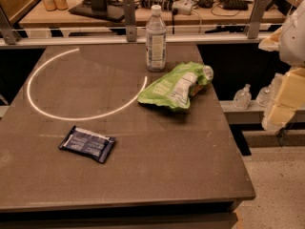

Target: Pick rxbar blueberry

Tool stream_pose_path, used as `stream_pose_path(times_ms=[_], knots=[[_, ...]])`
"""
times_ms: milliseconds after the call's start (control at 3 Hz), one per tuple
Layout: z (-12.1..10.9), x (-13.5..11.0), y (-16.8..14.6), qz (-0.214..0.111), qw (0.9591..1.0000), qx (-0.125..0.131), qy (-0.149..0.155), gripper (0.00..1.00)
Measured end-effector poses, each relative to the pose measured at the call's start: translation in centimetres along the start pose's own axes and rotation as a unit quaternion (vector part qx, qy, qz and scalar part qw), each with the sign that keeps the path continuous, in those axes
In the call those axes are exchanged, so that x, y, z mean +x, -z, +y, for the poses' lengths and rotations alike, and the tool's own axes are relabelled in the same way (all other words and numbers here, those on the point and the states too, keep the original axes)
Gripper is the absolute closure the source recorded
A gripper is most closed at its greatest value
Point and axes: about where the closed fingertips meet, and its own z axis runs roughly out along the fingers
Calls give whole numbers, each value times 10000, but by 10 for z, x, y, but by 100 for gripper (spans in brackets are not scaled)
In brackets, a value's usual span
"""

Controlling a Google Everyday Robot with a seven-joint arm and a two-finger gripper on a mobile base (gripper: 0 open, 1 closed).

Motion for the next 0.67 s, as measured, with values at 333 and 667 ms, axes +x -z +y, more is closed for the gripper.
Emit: stream_pose_path(times_ms=[333, 667], knots=[[0, 0, 0, 0, 10000, 1, 0, 0], [1, -1, 3, -124, 9999, 19, 29, 0]])
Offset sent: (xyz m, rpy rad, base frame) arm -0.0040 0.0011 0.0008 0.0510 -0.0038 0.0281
